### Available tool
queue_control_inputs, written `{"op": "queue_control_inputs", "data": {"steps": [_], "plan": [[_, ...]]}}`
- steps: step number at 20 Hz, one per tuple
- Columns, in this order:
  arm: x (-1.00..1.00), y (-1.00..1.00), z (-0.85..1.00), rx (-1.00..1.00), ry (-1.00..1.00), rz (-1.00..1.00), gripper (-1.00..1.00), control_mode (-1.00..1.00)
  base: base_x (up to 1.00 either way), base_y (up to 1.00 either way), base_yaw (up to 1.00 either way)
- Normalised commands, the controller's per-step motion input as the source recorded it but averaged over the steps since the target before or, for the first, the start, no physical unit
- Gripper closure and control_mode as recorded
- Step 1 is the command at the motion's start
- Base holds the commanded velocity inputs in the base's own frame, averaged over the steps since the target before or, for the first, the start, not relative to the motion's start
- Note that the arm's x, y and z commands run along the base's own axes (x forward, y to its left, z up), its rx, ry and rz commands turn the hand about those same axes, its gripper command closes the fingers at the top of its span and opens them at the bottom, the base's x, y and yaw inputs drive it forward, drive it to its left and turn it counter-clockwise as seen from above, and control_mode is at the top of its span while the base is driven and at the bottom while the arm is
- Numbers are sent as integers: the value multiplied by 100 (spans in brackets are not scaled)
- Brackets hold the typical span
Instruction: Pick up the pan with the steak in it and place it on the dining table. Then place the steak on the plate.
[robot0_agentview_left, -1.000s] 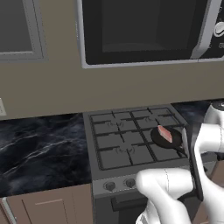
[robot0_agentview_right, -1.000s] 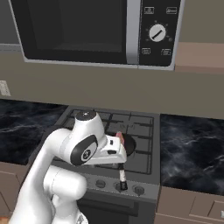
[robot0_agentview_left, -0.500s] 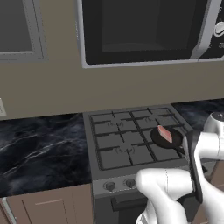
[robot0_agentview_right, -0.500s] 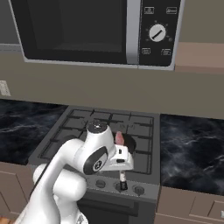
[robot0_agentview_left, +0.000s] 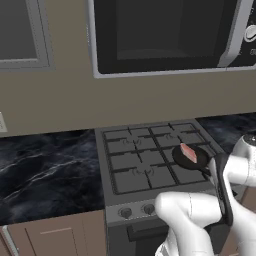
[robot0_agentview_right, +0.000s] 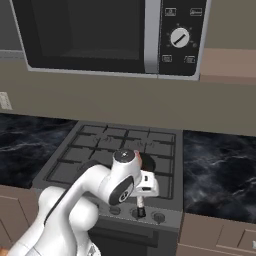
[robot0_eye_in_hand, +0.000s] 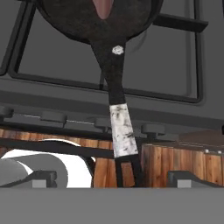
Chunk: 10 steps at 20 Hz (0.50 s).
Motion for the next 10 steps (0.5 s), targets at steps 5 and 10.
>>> {"op": "queue_control_inputs", "data": {"steps": [5, 10], "plan": [[38, -10, -19, 0, -4, 0, -100, -100, 0, 0, 0], [25, -8, -22, 0, -1, 0, -100, -100, 0, 0, 0]]}}
